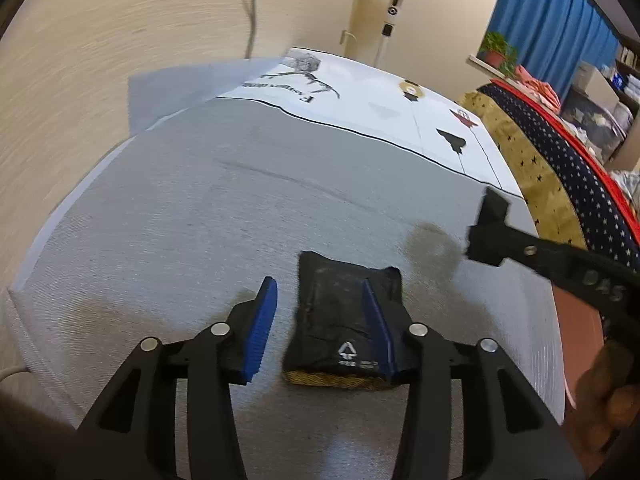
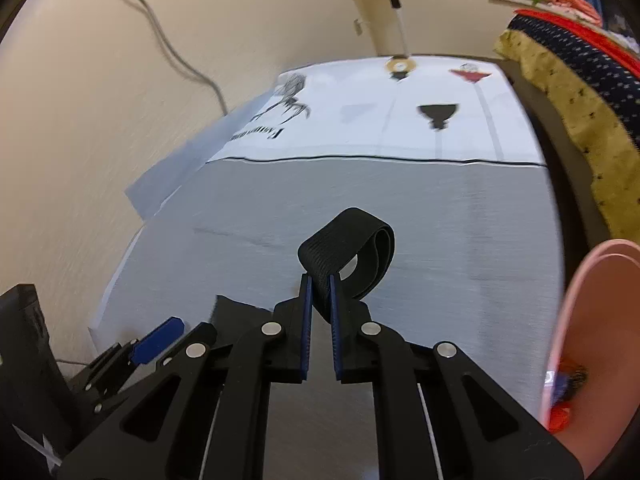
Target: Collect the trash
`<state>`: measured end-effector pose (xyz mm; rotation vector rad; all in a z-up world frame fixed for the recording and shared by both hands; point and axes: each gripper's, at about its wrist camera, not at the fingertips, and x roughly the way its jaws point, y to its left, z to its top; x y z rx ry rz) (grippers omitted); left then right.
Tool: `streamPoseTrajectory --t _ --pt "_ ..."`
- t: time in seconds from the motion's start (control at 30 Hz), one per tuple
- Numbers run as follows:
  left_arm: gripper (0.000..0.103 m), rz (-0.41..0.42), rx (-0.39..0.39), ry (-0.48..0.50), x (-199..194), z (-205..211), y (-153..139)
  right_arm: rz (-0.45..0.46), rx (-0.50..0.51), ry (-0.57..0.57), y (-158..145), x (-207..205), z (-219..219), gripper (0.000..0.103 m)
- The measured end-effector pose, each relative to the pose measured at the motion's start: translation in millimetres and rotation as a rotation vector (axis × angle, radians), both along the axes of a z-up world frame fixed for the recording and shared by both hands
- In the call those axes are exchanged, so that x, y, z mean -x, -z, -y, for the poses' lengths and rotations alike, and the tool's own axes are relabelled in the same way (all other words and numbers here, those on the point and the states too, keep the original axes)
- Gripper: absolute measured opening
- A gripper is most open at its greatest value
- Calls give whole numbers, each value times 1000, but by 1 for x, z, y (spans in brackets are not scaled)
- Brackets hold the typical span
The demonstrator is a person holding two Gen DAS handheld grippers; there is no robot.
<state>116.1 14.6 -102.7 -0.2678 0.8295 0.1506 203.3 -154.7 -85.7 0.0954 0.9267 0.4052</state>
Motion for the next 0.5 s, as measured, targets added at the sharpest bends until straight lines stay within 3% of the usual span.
streamPoseTrajectory --t 0.07,0.23,0.5 --pt "61 -17 7 22 -3 5 3 11 5 13 -5 5 12 9" --pt "73 -68 -35 43 -7 22 11 31 8 38 -16 16 32 9" --pt "73 -96 -86 52 -9 32 16 57 28 46 -26 32 47 9"
